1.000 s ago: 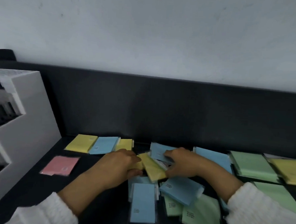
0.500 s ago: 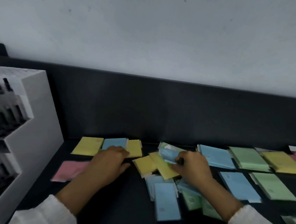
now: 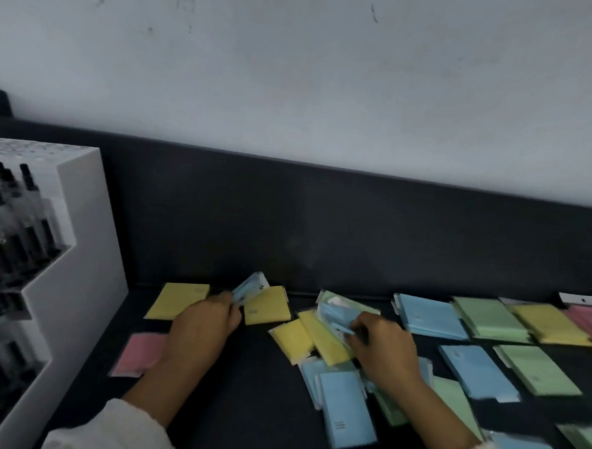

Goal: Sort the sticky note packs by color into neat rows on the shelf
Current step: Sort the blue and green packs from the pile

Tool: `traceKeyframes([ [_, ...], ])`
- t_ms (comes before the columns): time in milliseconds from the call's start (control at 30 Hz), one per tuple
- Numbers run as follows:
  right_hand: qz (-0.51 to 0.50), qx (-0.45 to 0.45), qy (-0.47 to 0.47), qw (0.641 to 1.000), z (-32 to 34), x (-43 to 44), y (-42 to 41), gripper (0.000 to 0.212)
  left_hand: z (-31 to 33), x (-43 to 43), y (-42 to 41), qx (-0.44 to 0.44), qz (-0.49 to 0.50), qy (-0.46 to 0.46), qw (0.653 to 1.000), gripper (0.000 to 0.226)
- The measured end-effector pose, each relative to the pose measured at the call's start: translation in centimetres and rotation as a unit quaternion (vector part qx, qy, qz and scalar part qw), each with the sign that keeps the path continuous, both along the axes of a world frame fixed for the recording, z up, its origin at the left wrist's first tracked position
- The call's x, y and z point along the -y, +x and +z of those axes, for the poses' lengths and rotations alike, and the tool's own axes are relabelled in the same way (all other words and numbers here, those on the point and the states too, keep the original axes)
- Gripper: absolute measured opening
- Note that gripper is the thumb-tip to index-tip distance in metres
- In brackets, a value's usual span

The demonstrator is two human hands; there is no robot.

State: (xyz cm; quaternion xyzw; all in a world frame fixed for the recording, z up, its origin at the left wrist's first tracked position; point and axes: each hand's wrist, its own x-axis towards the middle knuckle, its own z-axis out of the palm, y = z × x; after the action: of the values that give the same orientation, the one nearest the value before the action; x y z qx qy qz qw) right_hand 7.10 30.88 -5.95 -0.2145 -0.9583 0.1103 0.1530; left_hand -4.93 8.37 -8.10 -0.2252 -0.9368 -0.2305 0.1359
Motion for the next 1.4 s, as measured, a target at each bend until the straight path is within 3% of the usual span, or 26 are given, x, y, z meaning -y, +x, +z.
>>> traceKeyframes([
  [133, 0.007, -0.056, -0.057, 0.997, 0.7, 0.1, 0.6, 0.023, 0.4, 0.6, 0.1, -0.008, -0.012, 0.104, 0.994, 0.013],
  [300, 0.004, -0.199, -0.081, 0.977, 3.0, 1.2, 2.3, 0.02, 0.5, 0.2, 0.1, -0.016, -0.057, 0.15, 0.987, 0.024],
  [433, 0.015, -0.257, -0.095, 0.962, 3.4, 1.8, 4.7, 0.025, 0.4, -0.2, 0.8, -0.043, -0.083, 0.16, 0.983, 0.025],
  [667, 0.023, -0.301, -0.034, 0.953, 3.0, 0.2, 10.1, 0.033, 0.9, 0.0, 2.1, -0.069, -0.134, 0.17, 0.974, 0.031],
  [833, 0.021, -0.336, 0.011, 0.942, 2.0, -2.4, 13.3, 0.035, 1.5, -0.6, 3.3, -0.128, -0.152, 0.123, 0.972, 0.039],
  [933, 0.018, -0.331, 0.041, 0.942, 1.5, -4.3, 13.9, 0.029, 2.5, -1.9, 4.1, -0.195, -0.175, 0.062, 0.963, 0.044],
  [1033, 0.024, -0.31, 0.052, 0.949, 1.3, -7.1, 13.8, 0.029, 3.1, -4.1, 5.1, -0.208, -0.185, 0.038, 0.96, 0.046],
  [1233, 0.058, -0.162, 0.095, 0.98, 4.2, -13.5, 12.0, 0.031, 4.4, -8.6, 8.0, -0.218, -0.181, 0.025, 0.959, 0.046],
  [1400, 0.084, -0.058, 0.165, 0.981, 7.0, -18.0, 7.6, 0.039, 5.6, -12.3, 11.1, -0.22, -0.13, 0.032, 0.966, 0.044],
])
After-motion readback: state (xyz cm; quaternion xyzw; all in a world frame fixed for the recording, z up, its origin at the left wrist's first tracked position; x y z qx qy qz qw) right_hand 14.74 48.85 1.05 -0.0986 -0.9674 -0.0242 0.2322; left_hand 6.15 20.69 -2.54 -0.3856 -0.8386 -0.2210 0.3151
